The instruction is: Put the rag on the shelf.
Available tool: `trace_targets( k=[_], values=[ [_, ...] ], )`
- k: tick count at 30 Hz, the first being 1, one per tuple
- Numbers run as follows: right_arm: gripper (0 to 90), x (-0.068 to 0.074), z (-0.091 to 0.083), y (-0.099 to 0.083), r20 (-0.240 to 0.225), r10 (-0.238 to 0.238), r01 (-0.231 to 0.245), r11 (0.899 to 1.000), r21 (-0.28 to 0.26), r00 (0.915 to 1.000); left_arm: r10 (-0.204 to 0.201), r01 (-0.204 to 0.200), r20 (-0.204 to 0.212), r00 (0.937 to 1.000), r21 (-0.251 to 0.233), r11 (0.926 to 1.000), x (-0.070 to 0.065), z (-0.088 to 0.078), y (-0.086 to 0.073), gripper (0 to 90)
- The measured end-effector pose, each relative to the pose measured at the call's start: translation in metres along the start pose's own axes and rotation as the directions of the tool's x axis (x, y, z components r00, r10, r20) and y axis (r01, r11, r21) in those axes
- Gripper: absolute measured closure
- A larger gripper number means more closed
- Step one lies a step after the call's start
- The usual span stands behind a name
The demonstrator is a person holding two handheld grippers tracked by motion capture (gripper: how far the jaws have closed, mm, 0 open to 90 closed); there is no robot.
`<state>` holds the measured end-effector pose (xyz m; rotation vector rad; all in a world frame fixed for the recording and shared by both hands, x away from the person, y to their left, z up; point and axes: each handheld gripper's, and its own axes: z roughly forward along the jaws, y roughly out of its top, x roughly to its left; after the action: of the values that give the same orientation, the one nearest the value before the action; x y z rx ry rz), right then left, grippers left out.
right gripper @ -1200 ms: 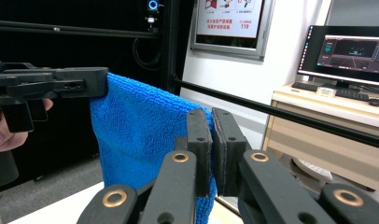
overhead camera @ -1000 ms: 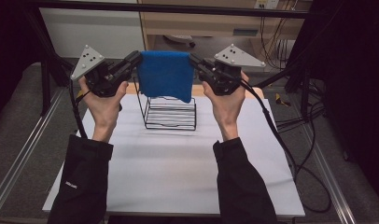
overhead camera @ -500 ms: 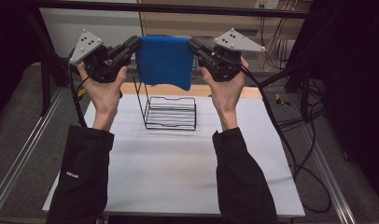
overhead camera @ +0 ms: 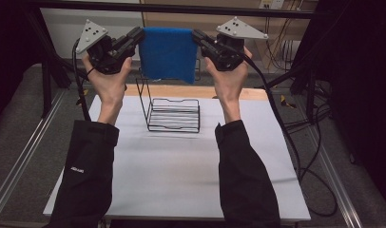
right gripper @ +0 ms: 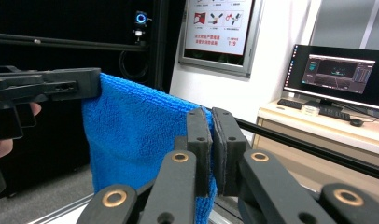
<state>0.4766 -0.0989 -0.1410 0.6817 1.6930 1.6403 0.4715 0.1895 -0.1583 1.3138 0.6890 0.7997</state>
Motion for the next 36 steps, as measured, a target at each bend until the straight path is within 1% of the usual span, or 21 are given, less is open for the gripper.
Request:
trace_targets(
  k=[2, 5, 7, 9, 12, 16, 18, 24, 25, 31, 33, 34, 36],
  values=[
    [86.9, -0.003, 0.003, 0.0, 0.006, 0.0, 0.0, 1.0, -0.002, 1.0, 0.008, -0.008, -0.003, 1.0, 0.001, 1.0, 0.001, 0.004, -0.001, 85.0],
    [86.9, -0.008, 0.007, -0.001, 0.013, -0.012, 0.012, 1.0, 0.006, 0.9998, 0.006, -0.006, -0.006, 1.0, 0.002, 1.0, 0.003, 0.01, -0.003, 85.0],
    [86.9, -0.011, 0.01, -0.002, 0.016, -0.009, 0.009, 1.0, 0.009, 0.9998, 0.013, -0.013, -0.012, 0.9998, 0.008, 0.9999, 0.005, 0.015, -0.004, 85.0],
    [86.9, -0.013, 0.013, -0.004, 0.019, -0.008, 0.007, 1.0, 0.017, 0.9998, 0.009, -0.009, -0.014, 0.9999, 0.01, 0.9999, 0.006, 0.018, -0.006, 85.1],
    [86.9, -0.016, 0.017, -0.006, 0.025, -0.014, 0.013, 1.0, 0.028, 0.9996, 0.016, -0.015, -0.017, 0.9997, 0.015, 0.9998, 0.009, 0.022, -0.01, 85.0],
    [86.9, -0.019, 0.022, -0.009, 0.03, -0.024, 0.023, 0.999, 0.039, 0.9992, 0.014, -0.014, -0.016, 0.9998, 0.024, 0.9996, 0.012, 0.026, -0.017, 85.1],
    [86.9, -0.02, 0.025, -0.011, 0.028, -0.026, 0.025, 0.999, 0.046, 0.9993, 0.009, -0.008, -0.013, 0.9999, 0.024, 0.9997, 0.014, 0.026, -0.021, 85.0],
    [86.9, -0.021, 0.032, -0.022, 0.013, -0.029, 0.028, 0.997, 0.072, 0.9995, 0.013, -0.013, -0.014, 0.9998, 0.051, 0.9986, 0.019, 0.022, -0.032, 85.0],
    [86.9, -0.02, 0.033, -0.024, 0.009, -0.03, 0.029, 0.997, 0.076, 0.9995, 0.01, -0.01, -0.012, 0.9999, 0.047, 0.9989, 0.02, 0.021, -0.034, 85.0],
    [86.8, -0.016, 0.032, -0.035, -0.006, -0.032, 0.032, 0.994, 0.102, 0.9995, 0.004, -0.005, 0.005, 1.0, 0.065, 0.9979, 0.022, 0.014, -0.046, 85.0],
    [86.8, -0.015, 0.03, -0.039, -0.014, -0.019, 0.021, 0.994, 0.105, 0.9997, -0.002, 0.001, 0.008, 1.0, 0.066, 0.9978, 0.021, 0.012, -0.051, 85.0],
    [86.8, -0.015, 0.03, -0.041, -0.016, -0.007, 0.008, 0.994, 0.105, 0.9998, 0.001, -0.002, 0.01, 1.0, 0.072, 0.9974, 0.022, 0.011, -0.053, 85.0],
    [86.8, -0.014, 0.029, -0.044, -0.021, -0.005, 0.007, 0.993, 0.114, 0.9998, 0.016, -0.017, 0.008, 0.9998, 0.087, 0.996, 0.021, 0.009, -0.056, 85.0]
  ],
)
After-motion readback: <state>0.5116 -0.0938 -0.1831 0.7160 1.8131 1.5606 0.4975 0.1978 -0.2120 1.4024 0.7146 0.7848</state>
